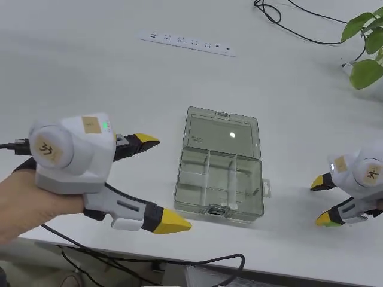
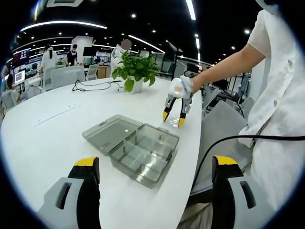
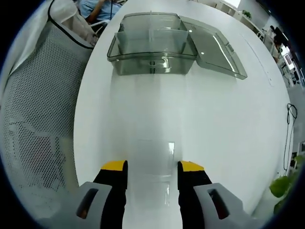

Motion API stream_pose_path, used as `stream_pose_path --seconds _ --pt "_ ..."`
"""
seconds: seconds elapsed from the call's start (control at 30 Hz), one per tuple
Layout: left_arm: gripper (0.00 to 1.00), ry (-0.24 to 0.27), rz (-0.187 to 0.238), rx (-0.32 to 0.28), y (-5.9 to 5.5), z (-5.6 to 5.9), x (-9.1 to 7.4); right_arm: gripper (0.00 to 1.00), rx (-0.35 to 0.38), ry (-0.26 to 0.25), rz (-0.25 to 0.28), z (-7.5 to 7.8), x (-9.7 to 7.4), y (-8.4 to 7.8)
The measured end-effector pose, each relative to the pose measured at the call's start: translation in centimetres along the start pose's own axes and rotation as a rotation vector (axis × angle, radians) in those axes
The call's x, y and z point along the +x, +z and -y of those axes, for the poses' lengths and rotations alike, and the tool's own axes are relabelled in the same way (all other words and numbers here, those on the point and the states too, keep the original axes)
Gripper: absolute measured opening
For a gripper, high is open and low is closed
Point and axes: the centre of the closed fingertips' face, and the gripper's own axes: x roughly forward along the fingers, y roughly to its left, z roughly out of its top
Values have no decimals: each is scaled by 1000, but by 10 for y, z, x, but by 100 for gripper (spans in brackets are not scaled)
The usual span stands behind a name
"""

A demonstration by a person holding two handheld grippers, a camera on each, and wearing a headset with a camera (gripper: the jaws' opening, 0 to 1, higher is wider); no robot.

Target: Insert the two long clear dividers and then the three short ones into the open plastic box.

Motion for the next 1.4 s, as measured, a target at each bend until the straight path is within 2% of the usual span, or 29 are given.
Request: stream_pose_path --seconds 0.2,0.27,0.57,0.83,1.0,1.13,1.4 --pt "100 1 1 -3 -1 -1 0 38 -20 -18 -14 3 -1 -2" --pt "100 0 0 -3 -1 -1 0 33 -29 -17 -17 3 -2 -3" --pt "99 1 -3 -2 -2 0 -2 33 -24 -24 -15 7 -2 -6" --pt "99 3 0 1 0 -1 -4 33 -30 -40 -6 4 -9 1" --pt "98 3 7 0 4 -1 -4 33 -39 -66 7 2 -21 12" --pt "98 3 13 -2 9 0 -4 33 -37 -92 39 2 -38 27" --pt "95 -1 40 -22 27 -1 -1 33 -59 -155 91 2 -68 57"
